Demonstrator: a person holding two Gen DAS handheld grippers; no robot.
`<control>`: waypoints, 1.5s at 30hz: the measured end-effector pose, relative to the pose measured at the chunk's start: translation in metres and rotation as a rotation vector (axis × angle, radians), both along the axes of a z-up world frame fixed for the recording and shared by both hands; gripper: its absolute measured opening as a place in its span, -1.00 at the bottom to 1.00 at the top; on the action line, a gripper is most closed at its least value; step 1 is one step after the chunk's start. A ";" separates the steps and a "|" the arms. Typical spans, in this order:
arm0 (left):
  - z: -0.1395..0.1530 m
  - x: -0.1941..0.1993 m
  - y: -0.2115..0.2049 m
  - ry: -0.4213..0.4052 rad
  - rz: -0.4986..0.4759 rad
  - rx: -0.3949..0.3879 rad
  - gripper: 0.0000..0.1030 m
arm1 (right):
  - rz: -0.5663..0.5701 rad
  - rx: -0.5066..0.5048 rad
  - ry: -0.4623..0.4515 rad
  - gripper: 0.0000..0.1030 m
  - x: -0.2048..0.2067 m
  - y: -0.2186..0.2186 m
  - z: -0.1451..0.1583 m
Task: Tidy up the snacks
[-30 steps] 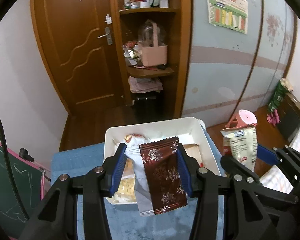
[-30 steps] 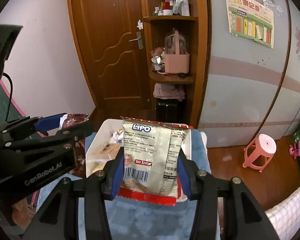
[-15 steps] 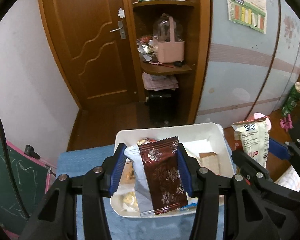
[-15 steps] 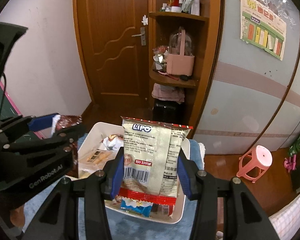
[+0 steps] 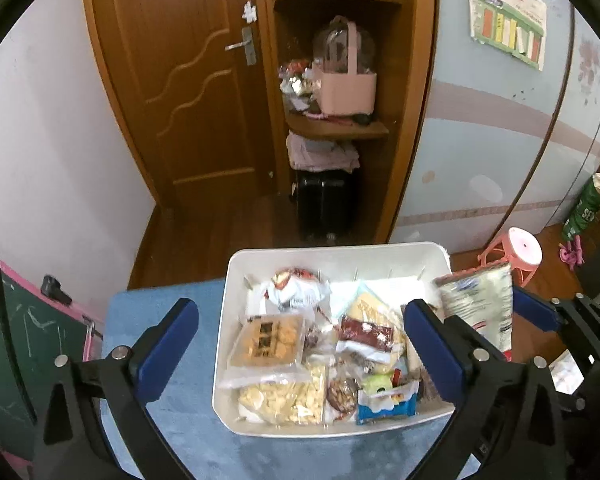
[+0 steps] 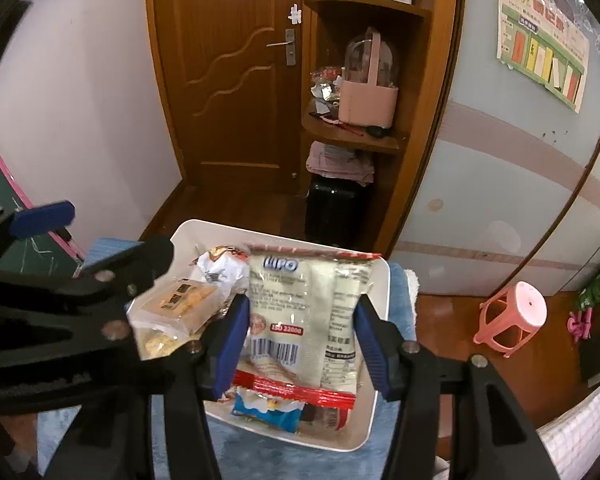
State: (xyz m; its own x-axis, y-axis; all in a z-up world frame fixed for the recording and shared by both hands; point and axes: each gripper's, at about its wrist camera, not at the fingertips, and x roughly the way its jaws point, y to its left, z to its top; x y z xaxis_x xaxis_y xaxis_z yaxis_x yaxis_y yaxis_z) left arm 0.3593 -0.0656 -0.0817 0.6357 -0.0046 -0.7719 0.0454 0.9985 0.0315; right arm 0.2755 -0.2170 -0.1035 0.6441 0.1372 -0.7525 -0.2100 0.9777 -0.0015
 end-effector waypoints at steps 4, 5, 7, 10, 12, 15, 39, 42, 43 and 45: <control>-0.003 -0.004 0.007 0.024 0.018 -0.041 0.98 | 0.024 0.020 -0.024 0.35 -0.010 0.003 0.007; -0.003 -0.008 0.008 0.025 0.024 -0.049 0.98 | 0.026 0.022 -0.028 0.37 -0.010 0.004 0.008; -0.002 -0.012 0.011 0.024 0.031 -0.054 0.98 | 0.023 0.015 -0.038 0.37 -0.014 0.006 0.012; 0.002 -0.021 0.016 0.021 0.038 -0.058 0.98 | 0.013 0.020 -0.040 0.37 -0.020 0.008 0.015; 0.006 -0.028 0.020 0.017 0.041 -0.061 0.98 | 0.005 0.031 -0.041 0.37 -0.025 0.009 0.019; 0.012 -0.041 0.025 0.010 0.043 -0.065 0.98 | 0.002 0.041 -0.042 0.37 -0.036 0.013 0.024; 0.042 -0.219 0.073 -0.018 0.095 -0.077 0.98 | 0.026 0.070 0.000 0.37 -0.180 0.047 0.046; 0.046 -0.239 0.080 -0.017 0.111 -0.091 0.98 | 0.022 0.098 0.017 0.37 -0.195 0.046 0.050; 0.048 -0.244 0.081 -0.016 0.116 -0.091 0.98 | 0.018 0.106 0.027 0.37 -0.199 0.045 0.051; 0.052 -0.256 0.085 -0.017 0.132 -0.088 0.98 | 0.009 0.123 0.038 0.37 -0.208 0.044 0.056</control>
State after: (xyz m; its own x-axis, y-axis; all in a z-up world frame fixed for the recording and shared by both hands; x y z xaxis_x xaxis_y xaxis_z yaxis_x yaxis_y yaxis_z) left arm 0.1028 0.0198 -0.0294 0.6479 0.0128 -0.7616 -0.0858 0.9947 -0.0563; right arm 0.0673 -0.1732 -0.0471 0.6135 0.2355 -0.7537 -0.2163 0.9681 0.1264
